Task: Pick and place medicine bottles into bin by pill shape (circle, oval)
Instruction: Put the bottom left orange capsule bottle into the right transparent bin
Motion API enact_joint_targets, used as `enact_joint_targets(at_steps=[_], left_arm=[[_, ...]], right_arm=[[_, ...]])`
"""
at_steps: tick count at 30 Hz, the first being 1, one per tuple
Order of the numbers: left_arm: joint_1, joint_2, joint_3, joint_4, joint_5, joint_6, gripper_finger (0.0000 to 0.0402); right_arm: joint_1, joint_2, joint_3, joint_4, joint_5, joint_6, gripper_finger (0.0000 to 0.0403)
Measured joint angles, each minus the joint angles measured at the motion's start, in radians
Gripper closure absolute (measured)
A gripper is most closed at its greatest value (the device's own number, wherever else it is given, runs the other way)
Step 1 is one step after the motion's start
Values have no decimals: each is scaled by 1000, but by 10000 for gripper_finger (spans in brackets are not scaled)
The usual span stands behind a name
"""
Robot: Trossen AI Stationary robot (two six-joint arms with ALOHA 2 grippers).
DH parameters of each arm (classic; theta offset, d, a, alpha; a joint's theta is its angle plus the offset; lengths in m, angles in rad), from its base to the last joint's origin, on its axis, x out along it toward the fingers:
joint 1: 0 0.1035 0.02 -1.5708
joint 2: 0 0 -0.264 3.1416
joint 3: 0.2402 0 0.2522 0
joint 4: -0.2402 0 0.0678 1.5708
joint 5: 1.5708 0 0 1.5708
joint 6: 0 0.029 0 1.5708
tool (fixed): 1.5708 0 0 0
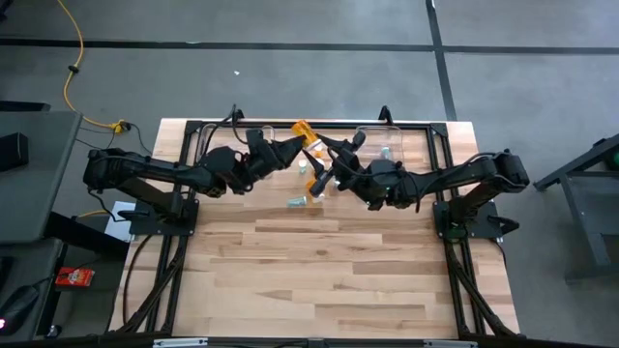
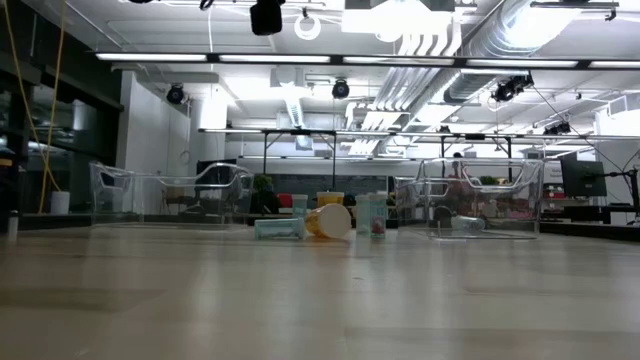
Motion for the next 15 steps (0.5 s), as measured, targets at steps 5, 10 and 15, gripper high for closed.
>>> enact_joint_targets(at_steps=[5,10,15], left_arm=[[37,-25,-1,0,68,67,145],[82,-67,-1,-9,179,197,114],[151,-162,-1,-122,420,399,111]], right_arm=[[4,-32,0,-4,55,-9,210],[6,-96,0,-69,89,-75,211],[-1,-230,1,-347,145,40,212]])
